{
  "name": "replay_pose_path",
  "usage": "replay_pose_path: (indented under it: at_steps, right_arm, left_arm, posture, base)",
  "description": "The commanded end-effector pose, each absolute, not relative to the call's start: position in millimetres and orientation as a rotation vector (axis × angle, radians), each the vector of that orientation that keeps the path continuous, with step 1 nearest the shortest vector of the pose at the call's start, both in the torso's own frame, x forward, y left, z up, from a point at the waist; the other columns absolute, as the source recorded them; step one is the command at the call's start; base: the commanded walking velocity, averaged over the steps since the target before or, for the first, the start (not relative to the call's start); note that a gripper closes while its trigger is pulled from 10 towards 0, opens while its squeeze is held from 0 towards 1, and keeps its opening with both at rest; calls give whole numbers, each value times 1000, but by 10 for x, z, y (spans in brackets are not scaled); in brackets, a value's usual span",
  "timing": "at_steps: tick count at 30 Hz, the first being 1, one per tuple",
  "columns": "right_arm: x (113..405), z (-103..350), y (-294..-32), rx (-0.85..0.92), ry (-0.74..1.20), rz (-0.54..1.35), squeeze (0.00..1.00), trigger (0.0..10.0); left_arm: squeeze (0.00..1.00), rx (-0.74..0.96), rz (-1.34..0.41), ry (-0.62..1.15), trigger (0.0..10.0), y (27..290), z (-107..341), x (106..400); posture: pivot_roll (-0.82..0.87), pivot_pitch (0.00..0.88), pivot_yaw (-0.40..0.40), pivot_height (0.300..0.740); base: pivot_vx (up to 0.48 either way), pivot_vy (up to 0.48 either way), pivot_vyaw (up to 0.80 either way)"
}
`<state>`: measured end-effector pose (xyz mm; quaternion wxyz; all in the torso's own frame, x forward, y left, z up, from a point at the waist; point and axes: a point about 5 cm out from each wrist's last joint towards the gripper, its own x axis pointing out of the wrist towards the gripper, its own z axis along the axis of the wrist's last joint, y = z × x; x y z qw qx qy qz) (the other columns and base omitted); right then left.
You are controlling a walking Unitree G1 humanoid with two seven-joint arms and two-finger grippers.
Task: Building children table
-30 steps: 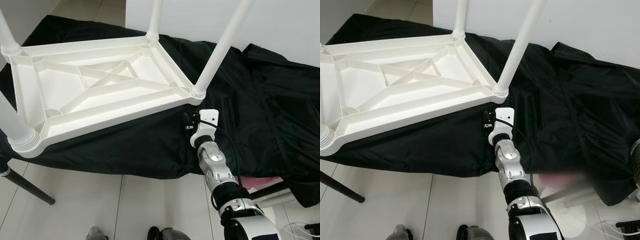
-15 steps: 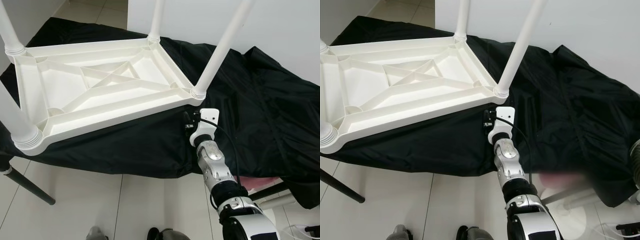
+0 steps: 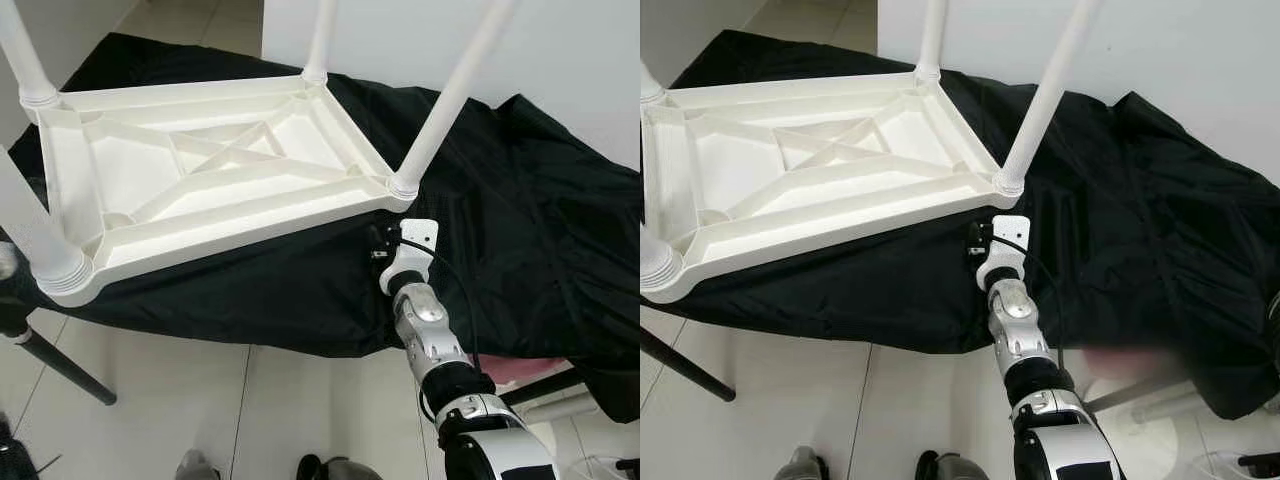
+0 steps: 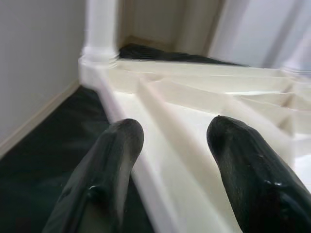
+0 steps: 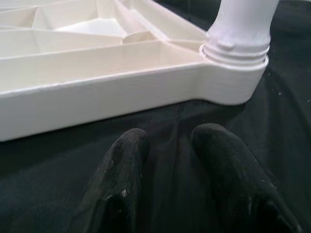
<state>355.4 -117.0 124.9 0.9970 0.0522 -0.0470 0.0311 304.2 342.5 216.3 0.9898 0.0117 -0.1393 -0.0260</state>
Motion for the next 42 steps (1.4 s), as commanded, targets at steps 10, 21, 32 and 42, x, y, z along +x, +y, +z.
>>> replay_pose_path:
  at_steps: [10, 21, 32, 42]
  right_arm:
    - [3597, 1136, -1214, 118, -8, 27, 0, 10000]
    - [3666, 1149, -1288, 105, 10, 13, 0, 10000]
    - [3765, 1218, -1291, 99, 33, 39, 0, 10000]
    - [3835, 1295, -1135, 83, 49, 143, 0, 10000]
  left_arm:
    - [0, 65, -287, -281, 10000, 2774, 1916, 3020]
    - [0, 68, -487, -321, 10000, 2194, 1926, 2875]
    - [0, 38, -710, -340, 10000, 1678, 1993, 2738]
    - [0, 21, -890, -334, 10000, 1213, 2027, 2609]
  posture:
    - [135, 152, -133, 740]
    - [148, 130, -142, 740]
    - [152, 117, -145, 740]
    - [156, 98, -135, 740]
  base:
    - [0, 0, 0]
    - [0, 0, 0]
    - [0, 0, 0]
    - [0, 0, 0]
